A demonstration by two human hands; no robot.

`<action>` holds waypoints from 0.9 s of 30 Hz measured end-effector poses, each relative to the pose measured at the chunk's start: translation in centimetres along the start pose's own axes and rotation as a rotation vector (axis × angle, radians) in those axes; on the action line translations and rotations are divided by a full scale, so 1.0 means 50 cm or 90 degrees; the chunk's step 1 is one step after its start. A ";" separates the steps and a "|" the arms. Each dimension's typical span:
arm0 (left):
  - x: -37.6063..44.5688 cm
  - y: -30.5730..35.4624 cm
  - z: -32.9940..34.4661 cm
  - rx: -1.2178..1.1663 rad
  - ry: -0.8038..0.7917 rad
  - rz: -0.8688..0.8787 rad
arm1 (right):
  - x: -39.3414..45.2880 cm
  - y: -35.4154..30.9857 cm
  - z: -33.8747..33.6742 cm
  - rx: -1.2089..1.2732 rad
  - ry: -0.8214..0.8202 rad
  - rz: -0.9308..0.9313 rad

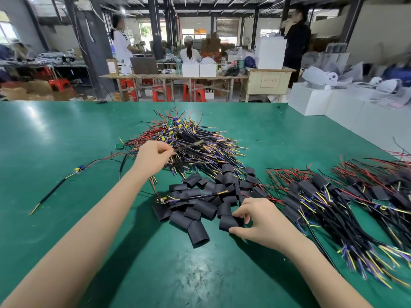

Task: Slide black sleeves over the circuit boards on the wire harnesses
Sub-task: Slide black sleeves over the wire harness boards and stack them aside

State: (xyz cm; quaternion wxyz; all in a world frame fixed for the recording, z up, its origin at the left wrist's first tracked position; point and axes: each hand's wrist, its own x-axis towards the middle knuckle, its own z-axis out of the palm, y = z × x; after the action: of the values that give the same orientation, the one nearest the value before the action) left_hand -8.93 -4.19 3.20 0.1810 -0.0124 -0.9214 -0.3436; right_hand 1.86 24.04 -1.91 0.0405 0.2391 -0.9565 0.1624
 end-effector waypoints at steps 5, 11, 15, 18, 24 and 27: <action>-0.048 0.021 -0.002 -0.204 -0.001 0.016 | 0.000 0.008 -0.005 0.011 -0.034 -0.033; -0.130 0.017 0.010 -0.145 -0.134 0.170 | -0.003 0.006 -0.007 0.020 -0.009 -0.045; -0.159 0.002 0.017 -0.170 -0.151 0.189 | -0.004 0.008 -0.019 0.044 0.067 -0.001; -0.175 -0.002 0.024 -0.197 -0.150 0.189 | -0.003 0.015 -0.026 0.082 0.171 0.043; -0.191 -0.004 0.027 -0.201 -0.145 0.207 | -0.003 0.024 -0.034 0.109 0.298 0.085; -0.193 -0.008 0.024 -0.210 -0.130 0.202 | -0.003 0.027 -0.032 0.113 0.307 0.077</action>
State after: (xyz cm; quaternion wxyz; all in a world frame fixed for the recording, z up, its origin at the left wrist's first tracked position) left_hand -0.34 -2.74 -1.18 0.1339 -0.2209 -0.8529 -0.4537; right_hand 1.36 25.74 -0.80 0.2361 0.1389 -0.9136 0.3004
